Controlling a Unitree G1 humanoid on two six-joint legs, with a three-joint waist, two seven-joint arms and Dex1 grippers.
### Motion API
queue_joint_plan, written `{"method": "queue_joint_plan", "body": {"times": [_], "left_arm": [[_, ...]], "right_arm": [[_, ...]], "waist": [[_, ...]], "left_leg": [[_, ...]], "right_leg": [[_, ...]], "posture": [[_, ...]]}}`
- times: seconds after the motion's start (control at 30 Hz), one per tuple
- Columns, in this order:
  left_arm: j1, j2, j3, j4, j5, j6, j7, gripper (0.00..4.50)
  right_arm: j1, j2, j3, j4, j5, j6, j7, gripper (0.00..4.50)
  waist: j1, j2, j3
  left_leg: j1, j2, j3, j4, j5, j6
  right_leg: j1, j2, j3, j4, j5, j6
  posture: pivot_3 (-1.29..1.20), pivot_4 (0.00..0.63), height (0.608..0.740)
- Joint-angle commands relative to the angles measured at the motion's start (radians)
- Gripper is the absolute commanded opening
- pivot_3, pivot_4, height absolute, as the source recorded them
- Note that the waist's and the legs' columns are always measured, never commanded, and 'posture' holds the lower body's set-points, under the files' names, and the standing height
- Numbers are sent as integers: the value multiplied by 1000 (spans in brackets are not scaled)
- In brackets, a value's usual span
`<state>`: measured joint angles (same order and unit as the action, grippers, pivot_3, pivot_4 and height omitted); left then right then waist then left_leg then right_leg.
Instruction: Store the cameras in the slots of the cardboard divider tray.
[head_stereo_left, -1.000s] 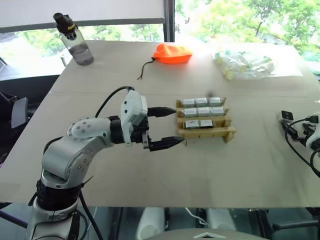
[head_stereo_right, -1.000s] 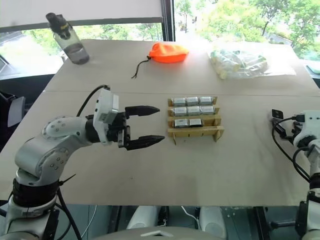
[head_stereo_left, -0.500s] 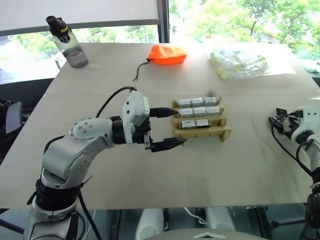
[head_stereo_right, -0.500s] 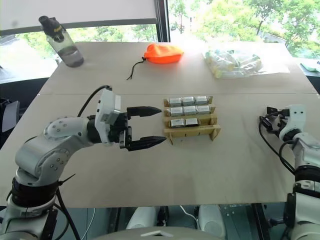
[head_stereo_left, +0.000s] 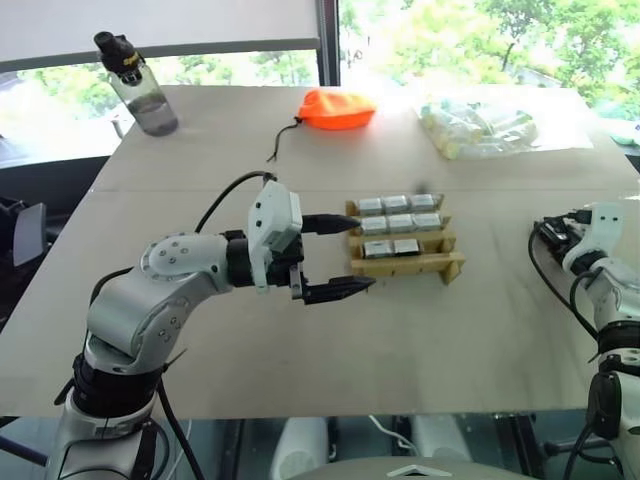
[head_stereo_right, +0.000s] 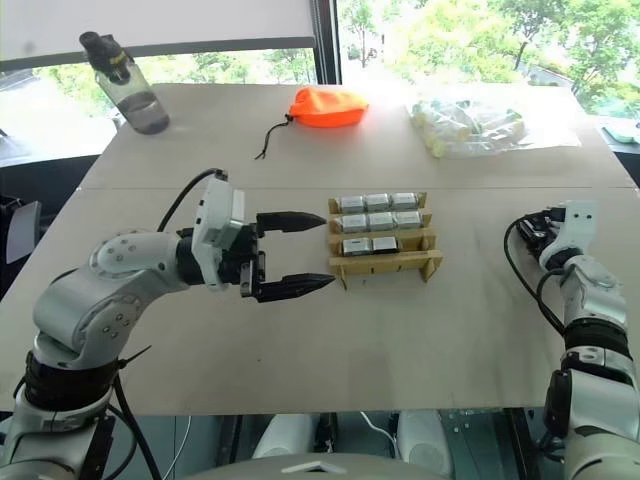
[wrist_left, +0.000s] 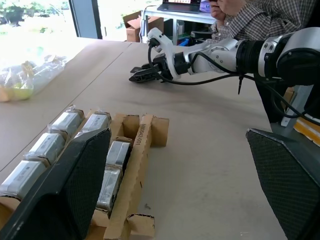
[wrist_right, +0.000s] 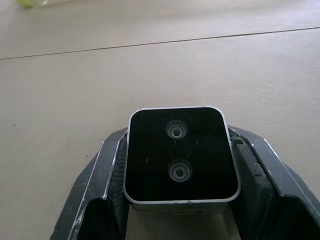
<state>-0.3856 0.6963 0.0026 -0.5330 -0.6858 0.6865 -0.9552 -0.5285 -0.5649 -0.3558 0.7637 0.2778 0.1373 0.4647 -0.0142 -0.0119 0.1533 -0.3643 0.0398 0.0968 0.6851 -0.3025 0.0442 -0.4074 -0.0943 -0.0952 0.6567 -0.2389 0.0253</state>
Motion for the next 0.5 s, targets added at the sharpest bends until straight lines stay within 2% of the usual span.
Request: {"method": "queue_joint_plan", "body": {"times": [0.03, 0.23, 0.5], "left_arm": [[-34, -1, -1, 30, 21, -35, 1, 4500], [-198, -47, -111, 283, 155, -102, -29, 4500], [-501, -215, -251, 697, 329, -259, -122, 4500]], "right_arm": [[62, -12, 52, -154, -65, -29, -29, 2012], [206, -149, 283, -410, -382, -479, 15, 2012], [123, -221, 416, -549, -629, -858, -44, 2012]], "waist": [[1, 0, 0], [3, 3, 2], [1, 0, 5]], "left_leg": [[0, 0, 0, 0, 0, 0], [-2, -2, 0, 0, 0, 0], [-2, -1, 3, -1, 0, 0]], "right_leg": [[0, 0, 0, 0, 0, 0], [-2, -1, -1, 0, -1, 1], [-4, 1, -1, -1, -1, 1]], "posture": [[0, 150, 726], [0, 150, 726], [0, 150, 726]]}}
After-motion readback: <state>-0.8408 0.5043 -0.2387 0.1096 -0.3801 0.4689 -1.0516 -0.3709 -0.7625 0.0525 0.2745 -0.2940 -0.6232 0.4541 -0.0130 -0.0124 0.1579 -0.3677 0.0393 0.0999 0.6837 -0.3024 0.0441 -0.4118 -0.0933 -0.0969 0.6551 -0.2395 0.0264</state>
